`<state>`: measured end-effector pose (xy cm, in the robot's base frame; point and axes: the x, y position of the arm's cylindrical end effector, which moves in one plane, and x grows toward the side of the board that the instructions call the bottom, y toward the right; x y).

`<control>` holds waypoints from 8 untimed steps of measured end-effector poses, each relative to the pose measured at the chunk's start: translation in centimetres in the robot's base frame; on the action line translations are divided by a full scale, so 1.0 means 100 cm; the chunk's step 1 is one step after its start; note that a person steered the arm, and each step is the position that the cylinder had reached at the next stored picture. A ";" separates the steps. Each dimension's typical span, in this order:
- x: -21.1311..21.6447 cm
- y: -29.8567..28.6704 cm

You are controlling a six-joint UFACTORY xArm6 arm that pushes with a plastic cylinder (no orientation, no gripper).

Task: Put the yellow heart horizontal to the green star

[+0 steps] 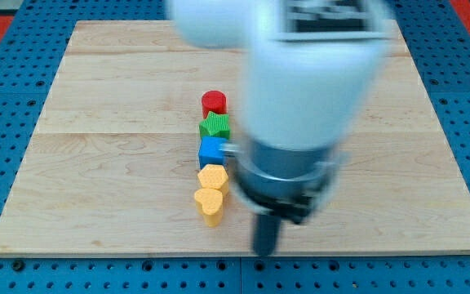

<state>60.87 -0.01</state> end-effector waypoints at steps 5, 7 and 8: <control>-0.074 0.039; -0.094 0.090; -0.093 0.107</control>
<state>51.59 10.65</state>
